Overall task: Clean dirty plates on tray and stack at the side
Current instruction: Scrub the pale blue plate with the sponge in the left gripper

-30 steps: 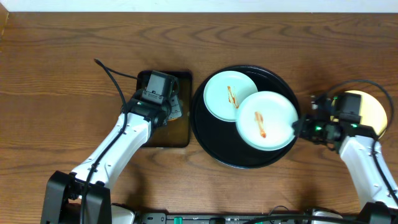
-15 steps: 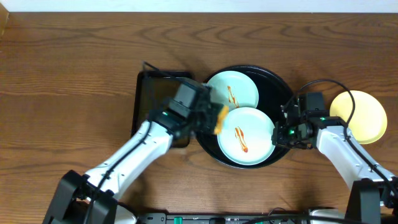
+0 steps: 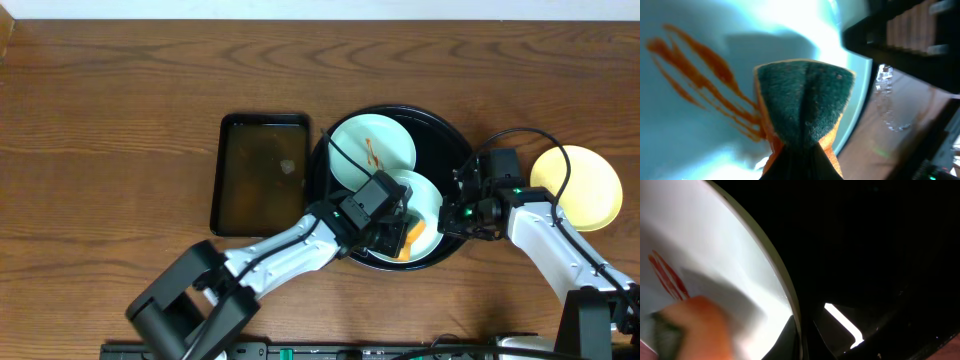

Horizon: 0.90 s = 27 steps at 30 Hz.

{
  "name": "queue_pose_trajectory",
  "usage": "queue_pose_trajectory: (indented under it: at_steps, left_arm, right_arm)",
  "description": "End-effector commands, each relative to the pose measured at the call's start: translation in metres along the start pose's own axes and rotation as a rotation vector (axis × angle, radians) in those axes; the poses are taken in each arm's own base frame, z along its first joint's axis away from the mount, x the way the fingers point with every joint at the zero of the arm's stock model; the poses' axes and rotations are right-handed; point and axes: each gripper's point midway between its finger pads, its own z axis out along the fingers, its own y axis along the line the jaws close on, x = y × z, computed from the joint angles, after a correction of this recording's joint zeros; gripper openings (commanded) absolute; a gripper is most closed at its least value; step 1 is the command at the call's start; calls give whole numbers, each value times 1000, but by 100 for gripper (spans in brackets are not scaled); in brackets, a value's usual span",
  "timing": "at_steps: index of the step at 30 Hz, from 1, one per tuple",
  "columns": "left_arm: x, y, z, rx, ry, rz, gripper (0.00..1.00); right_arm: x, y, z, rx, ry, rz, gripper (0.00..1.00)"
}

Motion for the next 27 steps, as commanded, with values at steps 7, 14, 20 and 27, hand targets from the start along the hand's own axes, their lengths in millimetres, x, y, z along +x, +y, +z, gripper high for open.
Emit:
queue_pose_trajectory:
  at_steps: [7,14,20,27]
  left_arm:
    - [-3,22,16,-86,-19,-34,8]
    - [-35,61,4,-322,-203,-29,14]
    - [-65,45,1,-266,-325,16,16]
    - [-56,69,-4,-383,-305,-1,15]
  right_arm:
    - [4,0,3,6,15,9,1]
    - [8,-1,3,8,32,13,1]
    - [15,-2,2,15,58,10,1]
    - [16,-3,2,17,64,4,1]
